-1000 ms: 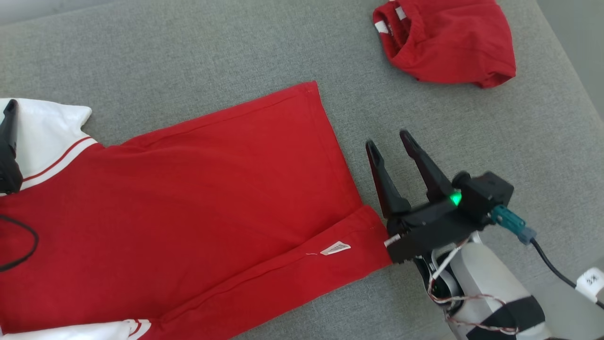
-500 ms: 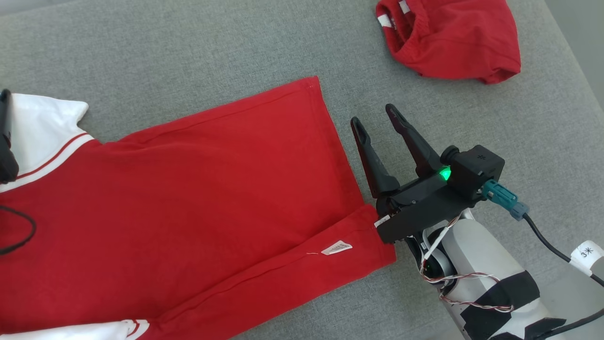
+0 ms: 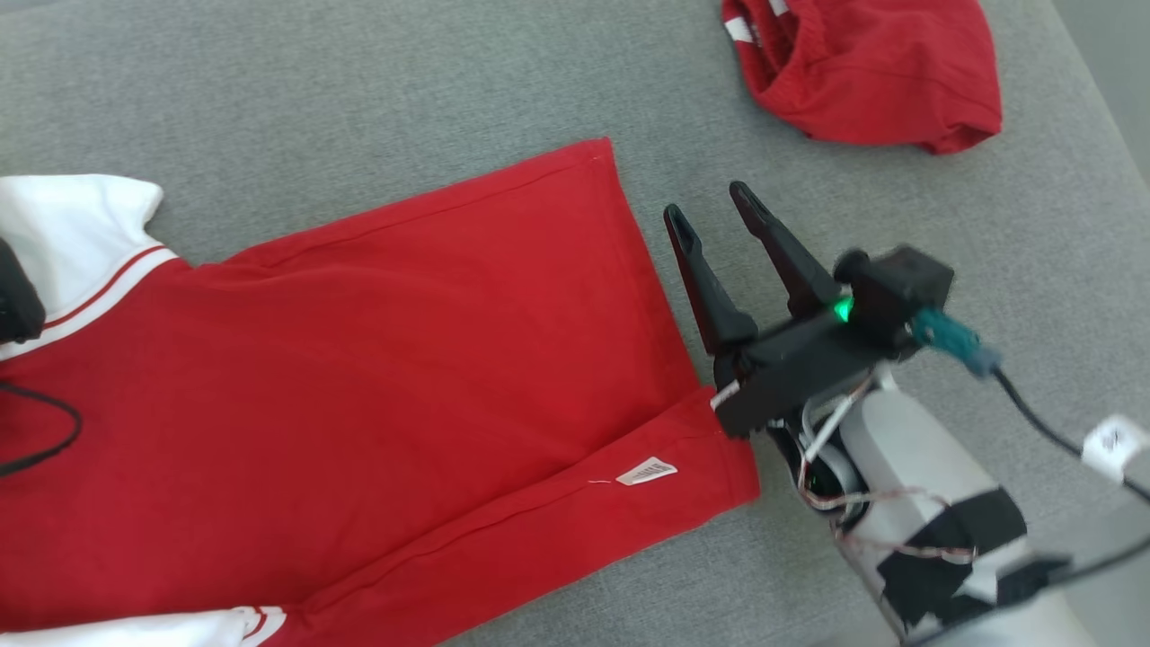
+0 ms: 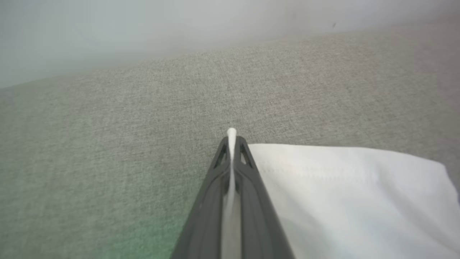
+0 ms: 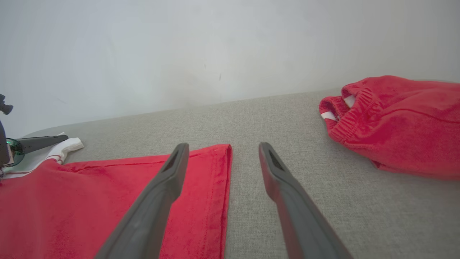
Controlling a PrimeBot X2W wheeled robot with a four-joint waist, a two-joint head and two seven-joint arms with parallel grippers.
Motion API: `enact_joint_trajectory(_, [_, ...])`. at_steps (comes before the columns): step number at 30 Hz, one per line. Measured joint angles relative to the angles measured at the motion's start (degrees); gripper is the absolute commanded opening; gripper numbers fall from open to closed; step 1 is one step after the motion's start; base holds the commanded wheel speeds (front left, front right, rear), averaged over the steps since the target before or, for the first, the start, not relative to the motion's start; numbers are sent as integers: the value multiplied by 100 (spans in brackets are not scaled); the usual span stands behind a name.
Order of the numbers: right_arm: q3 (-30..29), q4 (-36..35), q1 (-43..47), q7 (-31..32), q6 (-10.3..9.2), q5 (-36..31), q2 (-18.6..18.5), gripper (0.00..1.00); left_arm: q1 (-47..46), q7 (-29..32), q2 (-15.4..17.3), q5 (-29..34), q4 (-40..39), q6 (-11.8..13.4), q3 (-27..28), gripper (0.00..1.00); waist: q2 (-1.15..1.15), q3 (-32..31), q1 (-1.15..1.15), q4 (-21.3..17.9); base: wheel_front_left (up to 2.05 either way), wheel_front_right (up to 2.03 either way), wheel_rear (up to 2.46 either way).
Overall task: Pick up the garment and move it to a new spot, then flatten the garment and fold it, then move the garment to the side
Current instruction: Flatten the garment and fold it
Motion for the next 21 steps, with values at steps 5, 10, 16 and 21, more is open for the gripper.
enact_joint_trajectory(5, [-25,572,-455,413,0,365,112,100,-56,-147,-77,-82,-181,-1,-214,0,0,-34,0,132,0,0,0])
enact_joint_trajectory(10, [-45,1118,-956,654,0,471,220,100,-144,-225,-96,-140,-324,-1,-390,0,0,-37,0,281,0,0,0])
enact_joint_trajectory(16, [-47,2034,-1565,953,0,617,374,100,-153,-374,-171,-250,-521,0,-628,0,0,-12,0,510,0,0,0])
enact_joint_trajectory(21, [-57,2692,-1934,999,0,665,480,100,-153,-489,-240,-396,-660,0,-797,0,0,6,0,671,0,0,0])
